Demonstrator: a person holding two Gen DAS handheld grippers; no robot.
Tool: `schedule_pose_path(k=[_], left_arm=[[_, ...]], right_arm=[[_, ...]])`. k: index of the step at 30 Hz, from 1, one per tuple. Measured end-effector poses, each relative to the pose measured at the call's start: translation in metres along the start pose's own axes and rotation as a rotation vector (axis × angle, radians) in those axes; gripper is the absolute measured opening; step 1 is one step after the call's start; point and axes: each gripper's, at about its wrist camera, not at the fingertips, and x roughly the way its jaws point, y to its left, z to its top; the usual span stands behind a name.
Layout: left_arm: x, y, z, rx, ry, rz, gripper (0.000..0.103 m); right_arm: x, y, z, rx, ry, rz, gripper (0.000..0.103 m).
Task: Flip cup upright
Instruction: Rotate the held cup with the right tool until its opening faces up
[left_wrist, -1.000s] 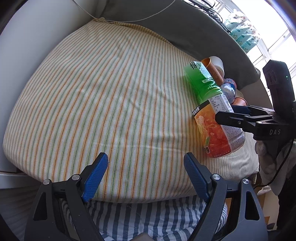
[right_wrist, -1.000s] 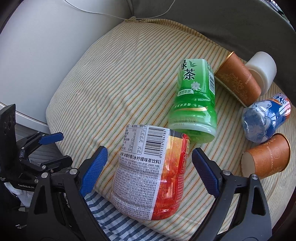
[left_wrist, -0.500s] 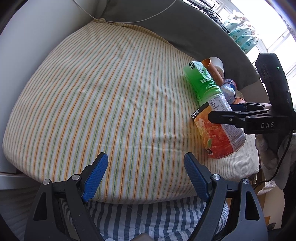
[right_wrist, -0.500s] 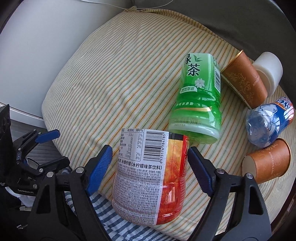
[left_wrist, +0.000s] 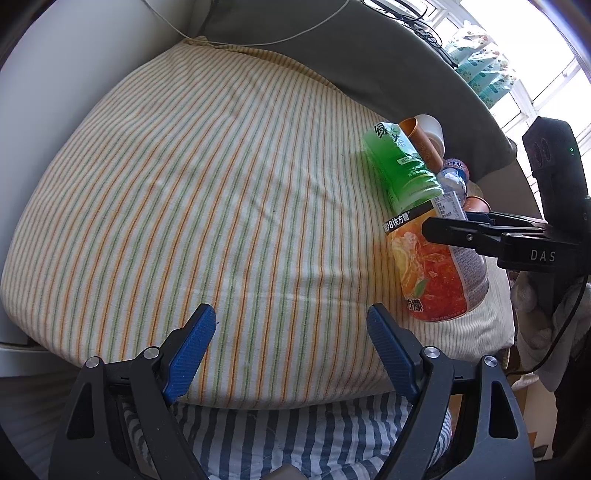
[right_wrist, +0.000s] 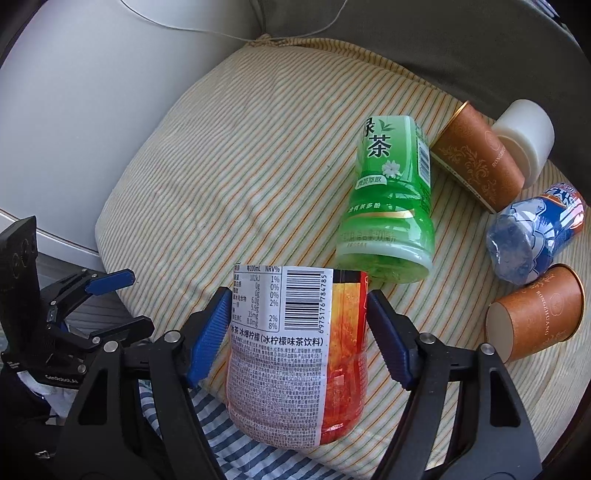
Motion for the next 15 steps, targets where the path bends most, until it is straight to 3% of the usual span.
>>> schedule_pose_path(k=[5, 15], left_arm=[[0.002, -0.005, -0.001, 0.002, -0.006, -0.005, 0.084], [-0.002, -0.016, -0.003, 0.035, -0.023, 0.003, 0.084]], right_arm=[[-0.019, 0.003, -0.011, 0.0, -0.153, 0.011, 0.076], [-0.03, 0.038, -0.053, -0.173, -0.453, -0.136, 0.076]])
